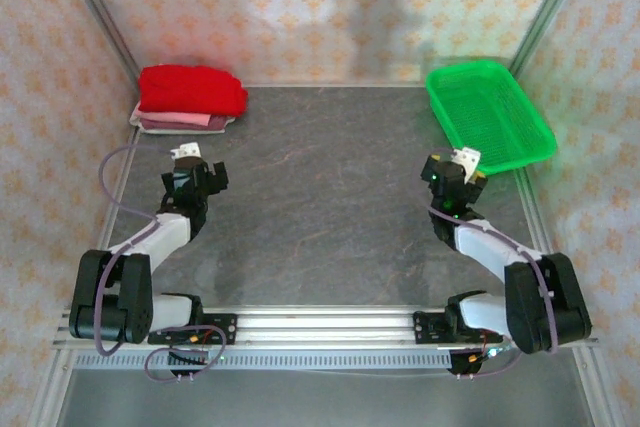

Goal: Fold and stack the t-shirts

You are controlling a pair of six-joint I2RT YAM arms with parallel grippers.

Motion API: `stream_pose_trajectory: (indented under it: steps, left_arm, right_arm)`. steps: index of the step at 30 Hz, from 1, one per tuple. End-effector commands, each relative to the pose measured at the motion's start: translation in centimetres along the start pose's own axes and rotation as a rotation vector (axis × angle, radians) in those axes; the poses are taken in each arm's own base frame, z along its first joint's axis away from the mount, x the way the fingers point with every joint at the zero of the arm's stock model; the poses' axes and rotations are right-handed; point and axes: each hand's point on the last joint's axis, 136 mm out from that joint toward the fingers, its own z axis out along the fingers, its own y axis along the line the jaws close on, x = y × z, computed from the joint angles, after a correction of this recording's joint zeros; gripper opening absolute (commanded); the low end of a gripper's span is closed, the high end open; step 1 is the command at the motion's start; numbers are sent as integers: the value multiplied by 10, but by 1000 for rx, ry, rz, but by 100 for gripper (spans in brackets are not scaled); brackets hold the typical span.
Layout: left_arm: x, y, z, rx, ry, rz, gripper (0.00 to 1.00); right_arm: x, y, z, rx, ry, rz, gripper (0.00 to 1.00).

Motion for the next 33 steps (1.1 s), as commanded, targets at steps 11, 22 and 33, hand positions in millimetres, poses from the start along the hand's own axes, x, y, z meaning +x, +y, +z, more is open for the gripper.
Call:
stream_pose_trajectory:
  steps: [11,22,33]
  left_arm:
    - [15,-33,11,189,-180,51,100]
    - [14,-36,23,160,-101,77,100]
    - [14,-36,24,158,-97,78,100]
  right_arm:
    - [-3,-17,21,-179,-42,129,95]
    - [29,-9,32,-248,-126,132,97]
    - [34,7,50,-238,12,48,99]
